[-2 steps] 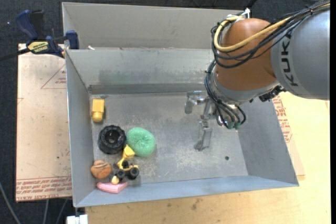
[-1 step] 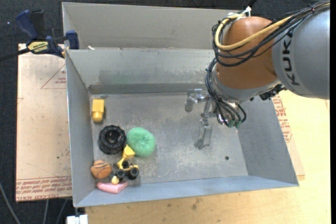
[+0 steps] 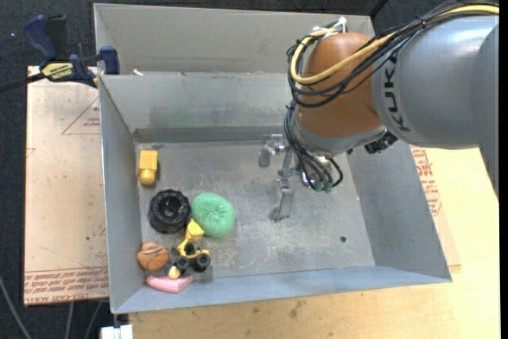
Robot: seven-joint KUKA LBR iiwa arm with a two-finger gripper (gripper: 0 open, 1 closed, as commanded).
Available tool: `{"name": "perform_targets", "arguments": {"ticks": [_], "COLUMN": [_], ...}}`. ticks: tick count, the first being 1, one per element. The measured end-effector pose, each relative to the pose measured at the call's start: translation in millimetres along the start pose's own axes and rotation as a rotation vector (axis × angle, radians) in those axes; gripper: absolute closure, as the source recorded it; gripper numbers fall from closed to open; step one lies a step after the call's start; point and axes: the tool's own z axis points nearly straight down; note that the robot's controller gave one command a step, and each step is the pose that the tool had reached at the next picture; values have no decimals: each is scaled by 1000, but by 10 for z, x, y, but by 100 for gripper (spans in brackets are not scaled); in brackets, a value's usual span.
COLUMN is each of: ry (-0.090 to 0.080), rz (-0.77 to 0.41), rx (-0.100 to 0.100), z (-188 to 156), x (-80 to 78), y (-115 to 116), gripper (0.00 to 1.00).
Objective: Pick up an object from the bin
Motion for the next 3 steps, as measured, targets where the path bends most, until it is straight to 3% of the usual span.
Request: {"name": "perform_targets", "arguments": {"ticks": [1, 2, 3], "ry": [14, 7, 3], "rz": [-33, -170, -172], "rx": [0, -1, -1], "z": [334, 566, 712], "x": [194, -226, -89], "y": [172, 505, 583], "gripper": [0, 0, 0]}}
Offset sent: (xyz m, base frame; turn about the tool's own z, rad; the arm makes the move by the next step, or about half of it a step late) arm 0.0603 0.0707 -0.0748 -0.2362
